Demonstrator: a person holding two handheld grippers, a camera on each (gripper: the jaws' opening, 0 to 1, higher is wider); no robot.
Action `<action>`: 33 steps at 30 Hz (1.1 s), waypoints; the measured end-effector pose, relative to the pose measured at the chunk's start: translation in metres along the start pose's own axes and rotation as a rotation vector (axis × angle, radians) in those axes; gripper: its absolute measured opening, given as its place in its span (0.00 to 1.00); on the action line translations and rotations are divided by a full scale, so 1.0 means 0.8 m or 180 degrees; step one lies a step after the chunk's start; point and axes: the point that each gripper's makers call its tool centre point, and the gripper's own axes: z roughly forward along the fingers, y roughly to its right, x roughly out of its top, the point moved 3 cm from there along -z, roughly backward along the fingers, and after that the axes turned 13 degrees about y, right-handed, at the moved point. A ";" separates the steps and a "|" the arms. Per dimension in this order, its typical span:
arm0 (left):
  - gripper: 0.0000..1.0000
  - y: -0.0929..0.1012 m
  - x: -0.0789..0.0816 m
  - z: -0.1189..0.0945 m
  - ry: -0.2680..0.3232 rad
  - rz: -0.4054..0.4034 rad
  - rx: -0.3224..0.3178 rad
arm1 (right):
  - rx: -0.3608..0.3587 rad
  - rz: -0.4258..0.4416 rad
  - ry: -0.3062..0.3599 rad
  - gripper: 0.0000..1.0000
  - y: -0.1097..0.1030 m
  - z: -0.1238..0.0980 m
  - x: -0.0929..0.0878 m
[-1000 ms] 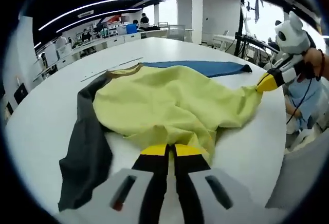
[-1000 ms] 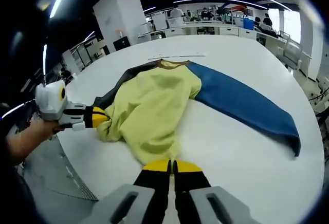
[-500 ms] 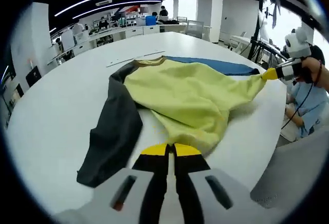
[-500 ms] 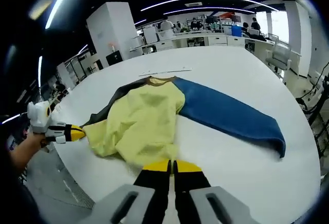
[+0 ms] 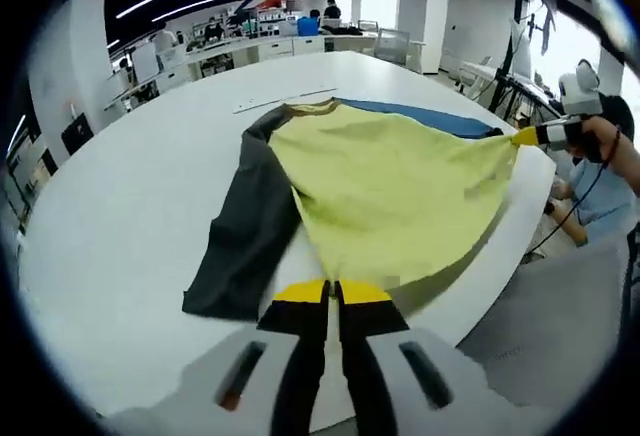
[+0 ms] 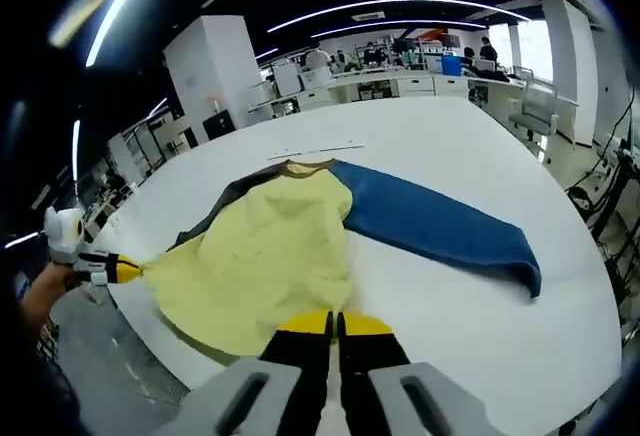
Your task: Fold the garment on the visible template until the final outline fits inside the template.
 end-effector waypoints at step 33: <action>0.00 0.016 -0.105 -0.010 -0.0790 -0.0111 0.0059 | -0.0376 -0.0112 -0.0614 0.00 0.006 -0.022 -0.124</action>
